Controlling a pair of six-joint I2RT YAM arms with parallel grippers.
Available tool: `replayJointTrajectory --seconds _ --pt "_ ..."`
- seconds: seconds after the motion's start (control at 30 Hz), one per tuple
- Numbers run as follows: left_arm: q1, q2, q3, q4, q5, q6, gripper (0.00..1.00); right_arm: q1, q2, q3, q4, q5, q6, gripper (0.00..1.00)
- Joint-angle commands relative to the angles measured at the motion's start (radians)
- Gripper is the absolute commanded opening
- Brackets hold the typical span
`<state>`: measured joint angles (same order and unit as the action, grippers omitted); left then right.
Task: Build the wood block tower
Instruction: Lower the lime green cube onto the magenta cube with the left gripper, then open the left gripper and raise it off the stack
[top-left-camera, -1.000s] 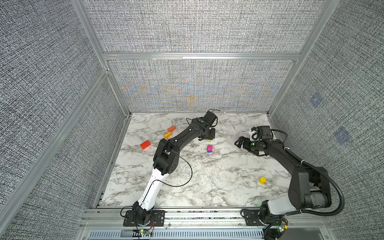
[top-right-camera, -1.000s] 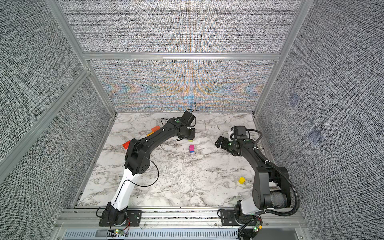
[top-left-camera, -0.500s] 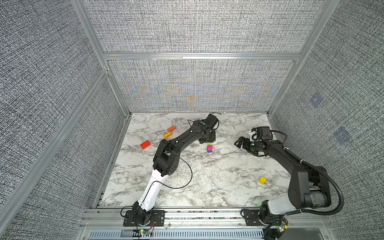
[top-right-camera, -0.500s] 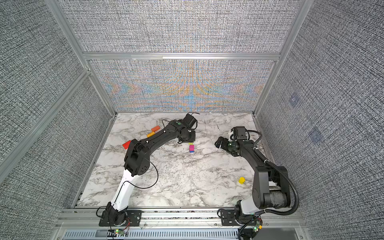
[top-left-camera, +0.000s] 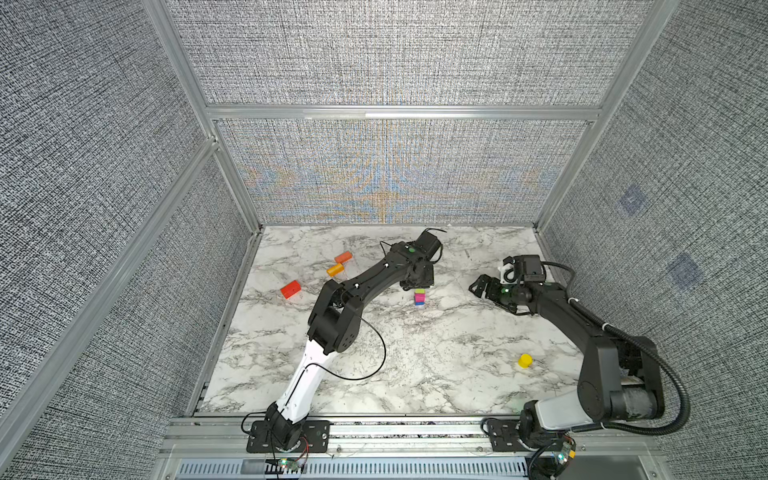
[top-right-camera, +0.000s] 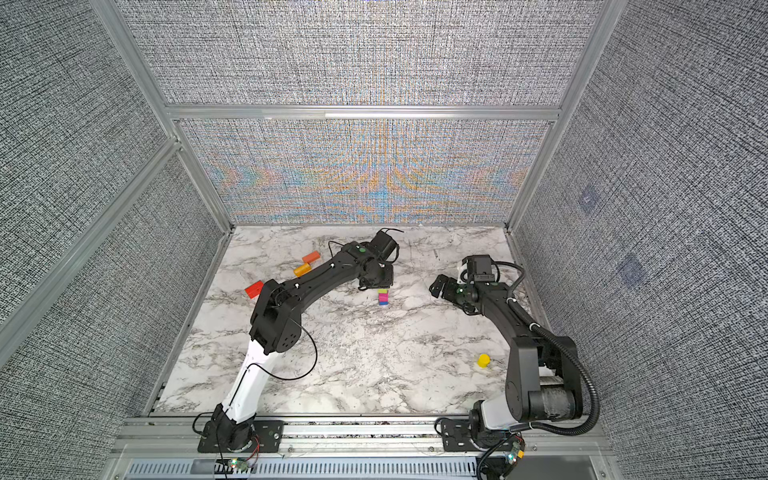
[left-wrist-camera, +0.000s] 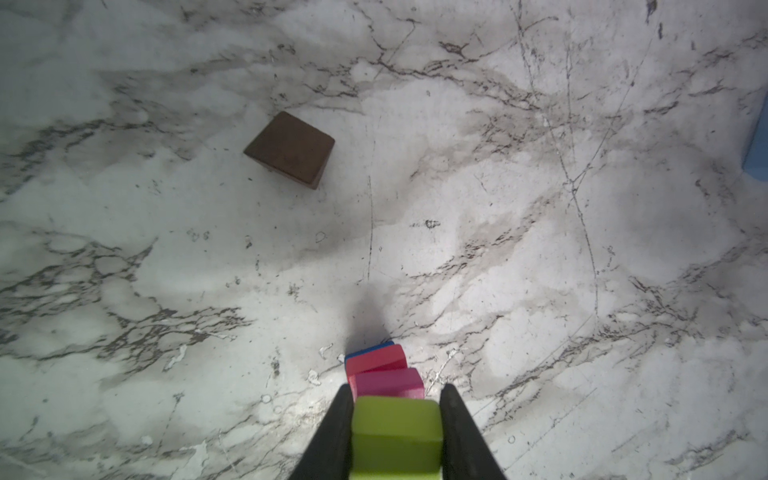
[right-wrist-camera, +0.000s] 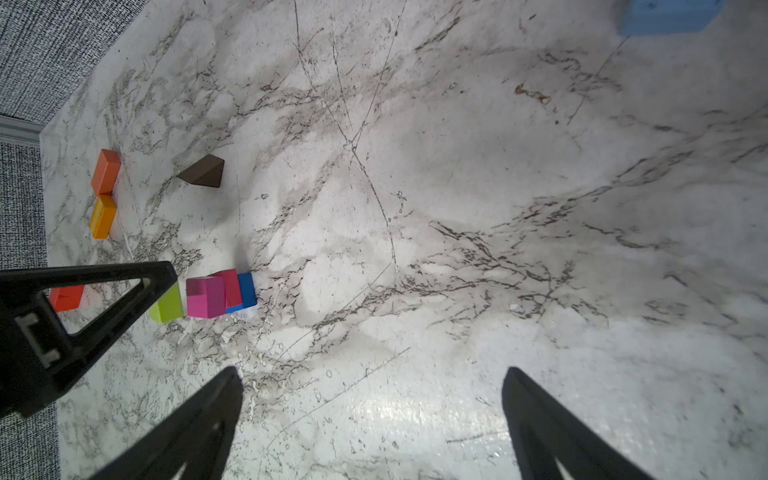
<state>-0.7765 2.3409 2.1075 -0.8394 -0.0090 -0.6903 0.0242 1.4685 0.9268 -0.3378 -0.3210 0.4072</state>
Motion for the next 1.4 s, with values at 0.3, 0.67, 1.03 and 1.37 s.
replayJointTrajectory --seconds 0.3,0.67,1.03,1.37 --pt "-0.007 0.005 0.005 -0.015 -0.02 -0.017 0.25 0.0 -0.005 -0.007 0.01 -0.003 -0.004 0.99" --pt "-0.009 0.009 -0.009 -0.006 -0.016 -0.028 0.26 -0.001 -0.001 -0.01 0.014 -0.006 -0.001 0.99" --pt "-0.012 0.012 -0.009 -0.002 -0.006 -0.034 0.28 -0.001 0.004 -0.013 0.02 -0.007 -0.001 0.99" --pt "-0.014 0.015 -0.009 0.0 0.001 -0.037 0.35 0.0 -0.004 -0.015 0.016 0.0 -0.004 0.99"
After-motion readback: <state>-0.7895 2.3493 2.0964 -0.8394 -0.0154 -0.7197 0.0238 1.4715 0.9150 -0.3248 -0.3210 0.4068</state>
